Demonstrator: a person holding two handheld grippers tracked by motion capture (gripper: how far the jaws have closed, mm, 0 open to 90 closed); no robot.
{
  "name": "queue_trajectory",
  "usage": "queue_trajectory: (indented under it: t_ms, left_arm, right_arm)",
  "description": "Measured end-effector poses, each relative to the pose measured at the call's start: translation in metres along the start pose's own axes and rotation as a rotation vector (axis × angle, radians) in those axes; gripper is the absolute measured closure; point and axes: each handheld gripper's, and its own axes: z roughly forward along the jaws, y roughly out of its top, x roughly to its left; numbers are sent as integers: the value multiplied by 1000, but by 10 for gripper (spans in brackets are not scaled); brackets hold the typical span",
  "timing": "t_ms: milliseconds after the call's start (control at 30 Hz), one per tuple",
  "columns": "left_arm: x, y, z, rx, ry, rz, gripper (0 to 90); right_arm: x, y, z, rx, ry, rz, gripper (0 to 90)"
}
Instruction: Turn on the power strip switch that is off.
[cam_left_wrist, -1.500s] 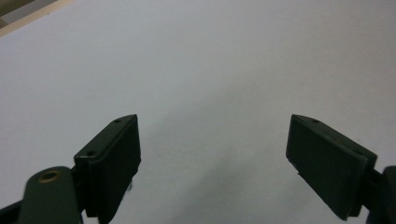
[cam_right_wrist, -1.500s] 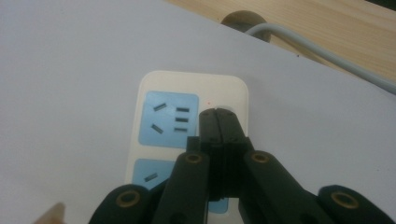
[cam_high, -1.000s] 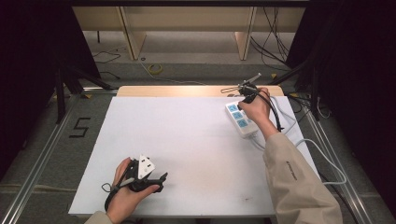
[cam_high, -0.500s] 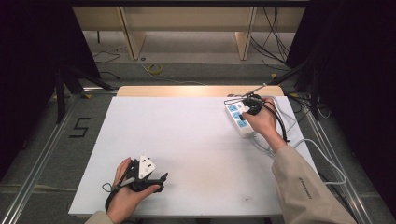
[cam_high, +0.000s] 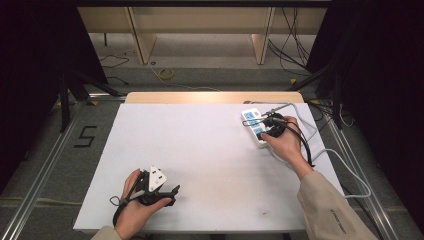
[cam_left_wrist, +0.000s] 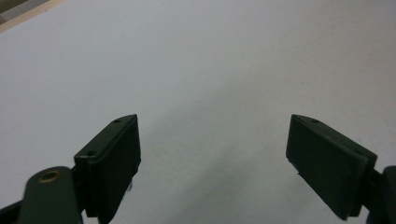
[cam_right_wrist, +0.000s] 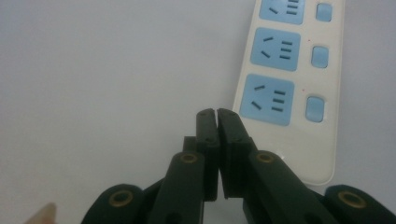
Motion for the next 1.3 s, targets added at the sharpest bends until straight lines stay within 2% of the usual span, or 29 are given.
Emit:
queue_trajectory:
  t_ms: [367, 733, 967, 1300]
  left_arm:
    - [1, -1, 1, 0, 3, -9, 177]
    - [2, -1, 1, 4, 6, -9, 177]
    - [1, -1, 1, 3, 7, -13, 177]
    - [2, -1, 1, -1, 9, -16, 177]
  right_arm:
    - [14, -31, -16, -60, 35, -13, 818]
    - [29, -61, -27, -88, 73, -52, 716]
    - [38, -83, -35, -143, 93, -84, 655]
    - [43, -110, -46, -200, 118, -80, 614]
